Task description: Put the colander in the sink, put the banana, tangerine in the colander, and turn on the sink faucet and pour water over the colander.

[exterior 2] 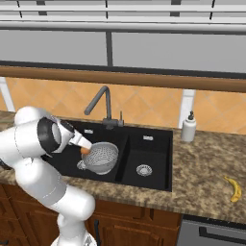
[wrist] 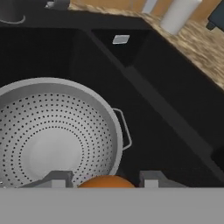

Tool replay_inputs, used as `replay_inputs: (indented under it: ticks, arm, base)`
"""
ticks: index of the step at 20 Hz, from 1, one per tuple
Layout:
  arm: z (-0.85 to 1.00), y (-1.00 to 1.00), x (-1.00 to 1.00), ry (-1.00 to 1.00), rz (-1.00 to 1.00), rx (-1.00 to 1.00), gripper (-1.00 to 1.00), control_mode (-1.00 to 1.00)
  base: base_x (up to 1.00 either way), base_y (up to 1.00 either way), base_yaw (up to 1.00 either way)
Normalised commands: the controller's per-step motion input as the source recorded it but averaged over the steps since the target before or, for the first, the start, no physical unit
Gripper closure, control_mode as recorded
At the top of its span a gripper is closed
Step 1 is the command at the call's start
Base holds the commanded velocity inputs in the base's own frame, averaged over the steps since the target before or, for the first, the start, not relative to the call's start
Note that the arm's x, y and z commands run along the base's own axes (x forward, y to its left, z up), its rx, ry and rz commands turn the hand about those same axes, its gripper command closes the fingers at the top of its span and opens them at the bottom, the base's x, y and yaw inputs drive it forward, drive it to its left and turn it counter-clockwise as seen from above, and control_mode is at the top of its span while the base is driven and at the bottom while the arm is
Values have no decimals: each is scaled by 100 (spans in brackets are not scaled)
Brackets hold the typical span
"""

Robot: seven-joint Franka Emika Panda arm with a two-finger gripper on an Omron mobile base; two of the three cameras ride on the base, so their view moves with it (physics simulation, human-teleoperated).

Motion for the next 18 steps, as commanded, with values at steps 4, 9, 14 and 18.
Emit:
replay_inputs:
  ticks: [4, 9, 14, 18]
  arm:
    - [-63, 0, 34, -8, -7, 0, 100, -100]
    - [-28, -5, 72, -7, -11, 0, 100, -100]
    - [-2, -2, 31, 0, -4, 0, -100, -100]
    - [23, -2, 0, 0, 0, 3, -100, -100]
  base:
    - [0, 0, 0]
    - [0, 0, 0]
    - [0, 0, 0]
    - [0, 0, 0]
